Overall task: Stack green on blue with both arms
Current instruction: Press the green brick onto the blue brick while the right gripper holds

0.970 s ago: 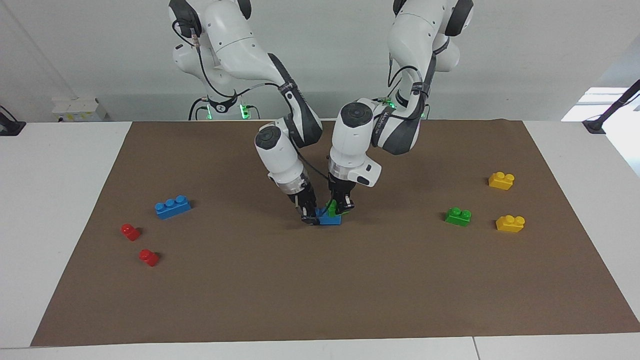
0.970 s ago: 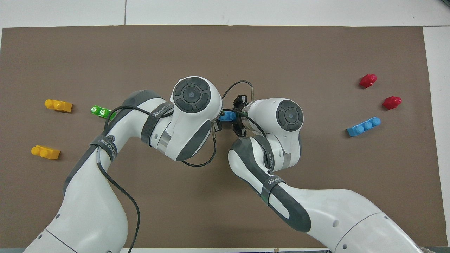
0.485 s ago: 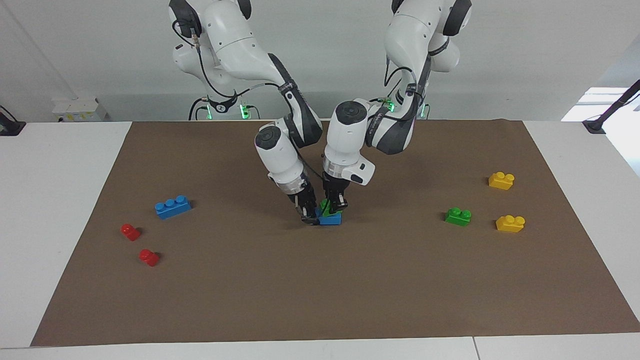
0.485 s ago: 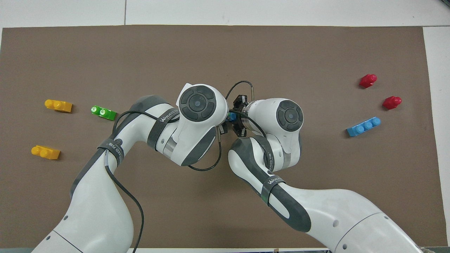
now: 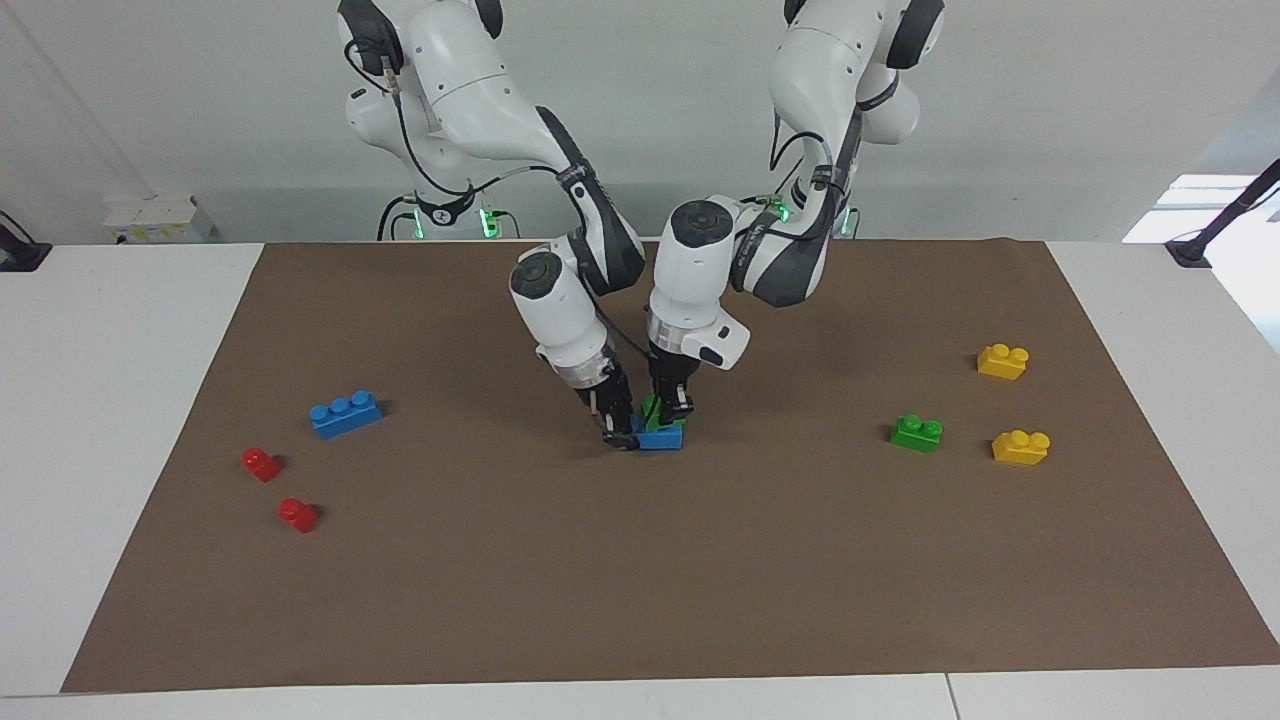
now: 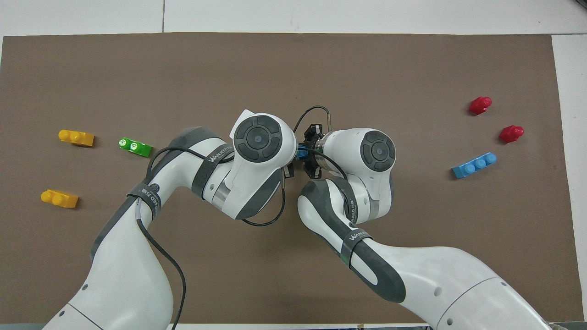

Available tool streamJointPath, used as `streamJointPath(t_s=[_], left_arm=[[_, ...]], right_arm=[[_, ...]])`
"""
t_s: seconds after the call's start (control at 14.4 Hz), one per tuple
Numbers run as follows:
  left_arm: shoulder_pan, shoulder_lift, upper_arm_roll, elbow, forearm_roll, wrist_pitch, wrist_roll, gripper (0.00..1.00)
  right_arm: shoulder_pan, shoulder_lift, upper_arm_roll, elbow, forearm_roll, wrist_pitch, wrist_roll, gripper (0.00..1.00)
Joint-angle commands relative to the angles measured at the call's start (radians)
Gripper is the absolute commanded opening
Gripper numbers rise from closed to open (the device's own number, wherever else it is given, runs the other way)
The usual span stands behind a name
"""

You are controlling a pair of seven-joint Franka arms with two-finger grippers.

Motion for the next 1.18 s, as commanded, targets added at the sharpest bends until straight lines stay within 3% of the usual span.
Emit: streamJointPath(t_s=[0.0, 0.42, 1.11], left_arm=[[-0.009, -0.009, 0.01, -0.069, 0.016, 0.003, 0.012, 0.0], [0.008, 0.009, 0.01, -0.069, 0.018, 0.014, 0.153, 0.0], [0.034, 0.031, 0.012, -0.081, 0.016, 0.097, 0.149, 0.0]], right_arm=[[-0.003, 0.021, -0.002, -0.03, 0.028, 0.036, -0.007, 0.0], [-0.003, 0.021, -0.002, -0.028, 0.028, 0.036, -0.006, 0.0], [-0.003, 0.021, -0.002, -0.03, 0.028, 0.034, -0.006, 0.0]])
